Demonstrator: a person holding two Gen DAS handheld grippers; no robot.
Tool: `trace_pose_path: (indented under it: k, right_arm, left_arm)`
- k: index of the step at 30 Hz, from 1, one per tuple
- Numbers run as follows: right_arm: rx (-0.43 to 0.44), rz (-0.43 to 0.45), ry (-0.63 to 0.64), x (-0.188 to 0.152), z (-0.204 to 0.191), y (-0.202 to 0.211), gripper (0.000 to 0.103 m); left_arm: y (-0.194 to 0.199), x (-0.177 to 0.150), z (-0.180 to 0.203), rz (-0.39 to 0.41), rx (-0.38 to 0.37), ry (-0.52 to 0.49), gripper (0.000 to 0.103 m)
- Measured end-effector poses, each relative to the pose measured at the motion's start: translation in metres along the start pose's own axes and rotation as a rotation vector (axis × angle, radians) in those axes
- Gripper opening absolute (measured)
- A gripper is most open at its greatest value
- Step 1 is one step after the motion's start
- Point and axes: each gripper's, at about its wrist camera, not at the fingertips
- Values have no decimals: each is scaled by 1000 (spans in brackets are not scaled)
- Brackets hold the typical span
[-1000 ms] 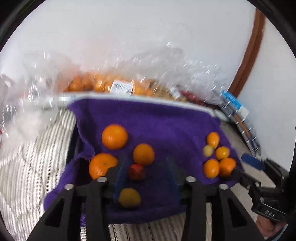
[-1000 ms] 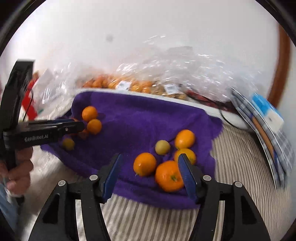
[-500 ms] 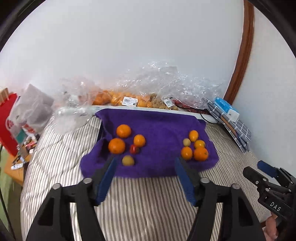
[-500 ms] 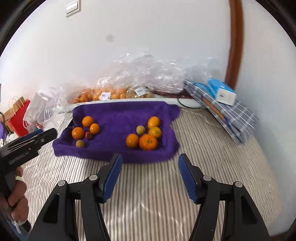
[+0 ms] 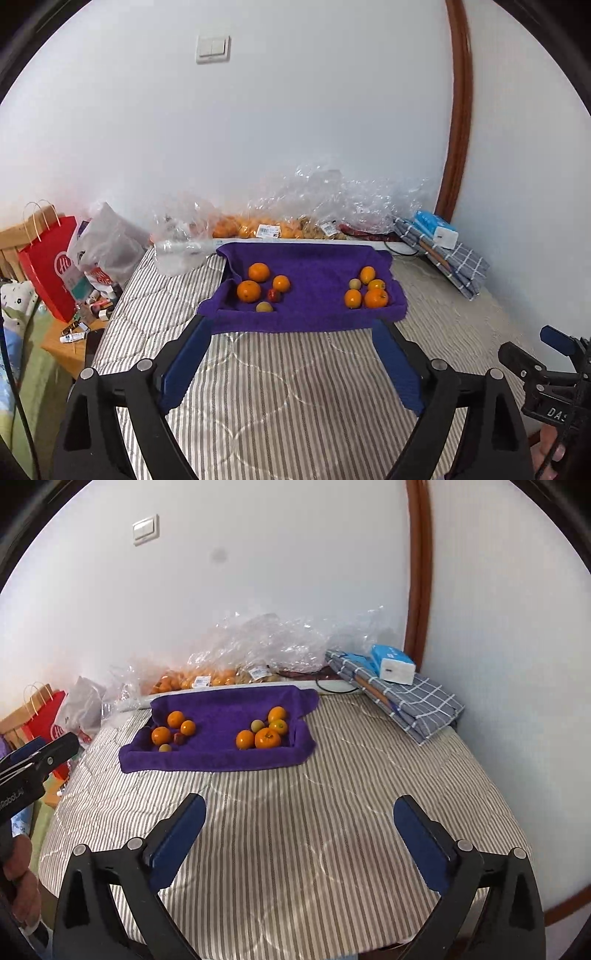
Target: Organize fruits
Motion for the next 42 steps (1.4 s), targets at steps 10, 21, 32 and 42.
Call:
trace_pose_path:
  k: [10, 21, 32, 42]
  right_arm:
    - [-18, 38, -10, -5, 7, 23, 101]
    - [-26, 42, -16, -6, 10, 25, 101]
    - [-26, 45, -17, -7, 10, 26, 101]
    - [-28, 45, -25, -5, 7, 26, 101]
  left_arm:
    - [21, -3, 13, 18, 24, -27, 89]
    - [22, -4, 11, 14, 27, -15, 90]
    - [20, -5, 5, 6, 27, -5, 90]
    - [19, -6, 1, 5, 28, 3, 90]
Point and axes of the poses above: each gripper's, at about its wrist camera, not at the fingertips, and y roughly against the way its jaws point, z to its right, x to its top, and after that the axes turned 8 degrees about -y, right-handed
